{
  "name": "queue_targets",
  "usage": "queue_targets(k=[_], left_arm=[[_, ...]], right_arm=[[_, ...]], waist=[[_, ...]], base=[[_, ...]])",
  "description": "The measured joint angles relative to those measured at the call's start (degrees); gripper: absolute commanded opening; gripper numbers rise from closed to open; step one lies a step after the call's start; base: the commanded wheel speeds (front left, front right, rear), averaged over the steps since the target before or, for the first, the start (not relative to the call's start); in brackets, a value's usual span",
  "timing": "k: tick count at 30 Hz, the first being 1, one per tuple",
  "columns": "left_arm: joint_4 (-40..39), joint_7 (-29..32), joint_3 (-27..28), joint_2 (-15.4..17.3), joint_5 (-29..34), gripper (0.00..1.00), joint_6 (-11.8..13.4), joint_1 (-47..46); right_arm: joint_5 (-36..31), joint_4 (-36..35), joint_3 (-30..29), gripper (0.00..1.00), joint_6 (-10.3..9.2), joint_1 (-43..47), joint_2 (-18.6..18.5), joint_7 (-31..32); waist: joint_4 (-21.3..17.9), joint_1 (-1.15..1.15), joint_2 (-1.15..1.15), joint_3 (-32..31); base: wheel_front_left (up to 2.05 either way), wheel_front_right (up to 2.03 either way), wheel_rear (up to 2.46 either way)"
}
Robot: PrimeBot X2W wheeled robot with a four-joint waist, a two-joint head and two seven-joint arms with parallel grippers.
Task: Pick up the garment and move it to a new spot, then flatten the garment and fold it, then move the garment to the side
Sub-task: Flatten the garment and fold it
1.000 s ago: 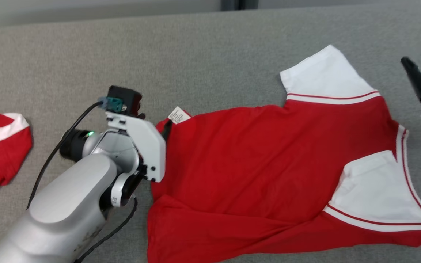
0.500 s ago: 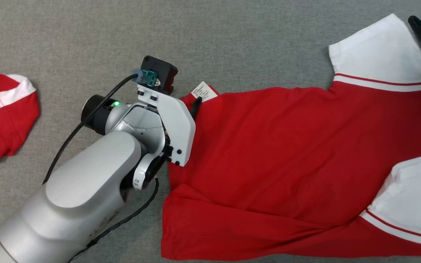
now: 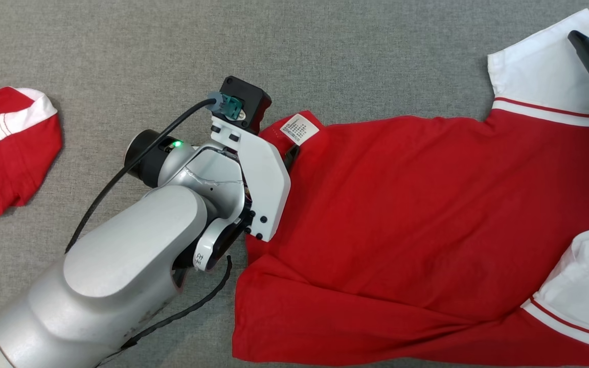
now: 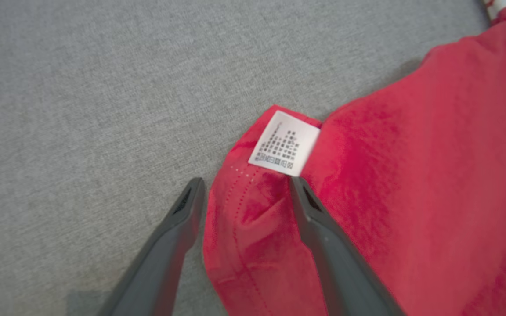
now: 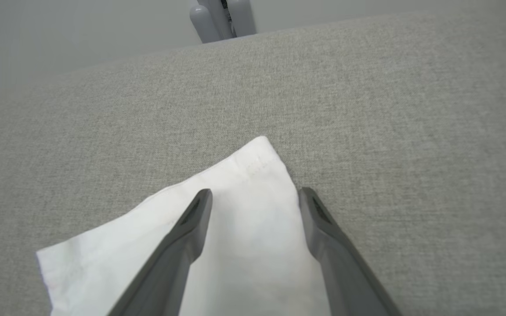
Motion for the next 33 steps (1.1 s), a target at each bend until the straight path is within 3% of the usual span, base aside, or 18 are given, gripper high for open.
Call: queue_targets(k=[1, 2, 3, 4, 5, 6, 8, 9, 20, 26, 33], left_arm=[[0.0, 0.0, 0.0, 0.0, 0.0, 1.00, 0.0, 0.0], [0.0, 0.0, 0.0, 0.0, -0.1, 1.00, 0.0, 0.0], [0.0, 0.0, 0.1, 0.0, -0.3, 1.00, 0.0, 0.0], [0.0, 0.0, 0.1, -0.1, -0.4, 0.95, 0.0, 0.0], [0.1, 0.0, 0.1, -0.1, -0.4, 0.83, 0.0, 0.0], [0.1, -0.1, 0.2, -0.1, -0.4, 0.61, -0.1, 0.0], [0.3, -0.7, 0.5, -0.2, -0.6, 0.27, -0.3, 0.0], [0.5, -1.2, 0.6, -0.2, -0.6, 0.00, -0.4, 0.0], [1.9, -6.2, 3.0, 1.2, -2.8, 0.00, -1.0, 4.2], [0.8, -10.0, 5.0, 2.4, -3.4, 0.00, 0.5, 7.8], [-2.7, -11.8, 6.7, 6.5, -5.2, 0.00, 2.5, 14.7]], right_arm=[[0.4, 0.2, 0.5, 1.00, 0.00, -0.1, 0.0, -0.1], [0.9, 0.4, 1.0, 0.58, 0.00, -0.2, 0.0, -0.1], [1.2, 0.5, 1.5, 0.36, 0.00, -0.3, 0.0, -0.2], [1.6, 0.6, 2.0, 0.00, 0.00, -0.5, -0.1, -0.4], [2.1, 0.6, 2.4, 0.00, 0.00, -0.7, -0.2, -0.4], [2.5, 0.6, 3.0, 0.00, 0.00, -0.9, -0.4, -0.7], [3.4, 0.5, 3.9, 0.00, 0.00, -1.0, -0.4, -1.5], [3.8, 0.4, 4.4, 0.00, 0.00, -1.1, -0.5, -2.0], [9.7, -1.2, 8.0, 0.00, 0.00, 0.6, -2.0, -9.7], [13.4, -3.4, 9.8, 0.00, 0.00, 4.0, -2.6, -14.8], [16.8, -6.0, 13.1, 0.00, 0.00, 9.0, -4.3, -17.0]], waist=[[0.0, 0.00, 0.00, 0.1], [0.0, 0.00, 0.00, 0.2], [0.0, 0.00, 0.00, 0.3], [0.0, 0.00, 0.00, 0.4], [0.0, 0.00, 0.00, 0.5], [-0.1, 0.00, 0.00, 0.6], [-0.2, 0.00, 0.00, 0.7], [-0.2, 0.00, 0.00, 0.7], [-1.2, 0.00, 0.00, -3.6], [-2.3, 0.00, 0.00, -7.3], [-4.2, 0.00, 0.00, -13.1]], base=[[0.00, 0.00, 0.00], [0.00, 0.00, 0.00], [0.00, 0.00, 0.00], [0.00, 0.00, 0.00], [0.00, 0.00, 0.00], [0.00, 0.00, 0.00], [0.00, 0.00, 0.00], [0.00, 0.00, 0.00], [0.00, 0.00, 0.00], [0.00, 0.00, 0.00], [0.00, 0.00, 0.00]])
